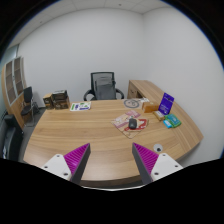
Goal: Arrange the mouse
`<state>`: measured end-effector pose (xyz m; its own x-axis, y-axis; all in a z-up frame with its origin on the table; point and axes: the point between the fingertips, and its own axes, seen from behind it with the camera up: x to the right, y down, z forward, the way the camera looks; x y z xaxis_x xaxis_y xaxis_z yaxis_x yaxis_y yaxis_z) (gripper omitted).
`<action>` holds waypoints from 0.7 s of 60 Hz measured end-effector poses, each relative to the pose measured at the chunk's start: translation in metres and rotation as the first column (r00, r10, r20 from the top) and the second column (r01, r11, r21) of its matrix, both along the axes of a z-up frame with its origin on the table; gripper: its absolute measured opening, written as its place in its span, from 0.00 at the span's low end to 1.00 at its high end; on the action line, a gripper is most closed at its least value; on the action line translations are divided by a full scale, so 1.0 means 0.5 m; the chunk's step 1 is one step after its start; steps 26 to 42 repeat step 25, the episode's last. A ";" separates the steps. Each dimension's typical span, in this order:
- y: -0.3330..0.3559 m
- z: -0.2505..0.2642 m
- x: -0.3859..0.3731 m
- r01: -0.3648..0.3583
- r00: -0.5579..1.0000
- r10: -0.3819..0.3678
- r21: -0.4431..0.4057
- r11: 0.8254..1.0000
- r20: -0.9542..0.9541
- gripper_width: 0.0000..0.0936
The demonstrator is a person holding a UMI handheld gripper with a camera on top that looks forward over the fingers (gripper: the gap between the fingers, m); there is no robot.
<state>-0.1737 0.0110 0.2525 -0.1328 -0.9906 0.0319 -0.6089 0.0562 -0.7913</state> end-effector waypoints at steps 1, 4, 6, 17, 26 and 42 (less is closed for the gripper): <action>0.005 0.000 -0.006 0.002 1.000 -0.002 0.000 1.000 0.000 0.92; 0.019 -0.003 -0.018 0.007 1.000 -0.007 -0.002 1.000 0.000 0.93; 0.023 -0.006 -0.023 0.016 1.000 -0.016 -0.004 1.000 -0.001 0.93; 0.045 -0.013 -0.036 0.029 1.000 -0.029 -0.023 0.999 0.002 0.92; 0.056 -0.019 -0.036 0.029 1.000 -0.029 -0.030 0.999 -0.011 0.93; 0.056 -0.019 -0.036 0.029 1.000 -0.029 -0.030 0.999 -0.011 0.93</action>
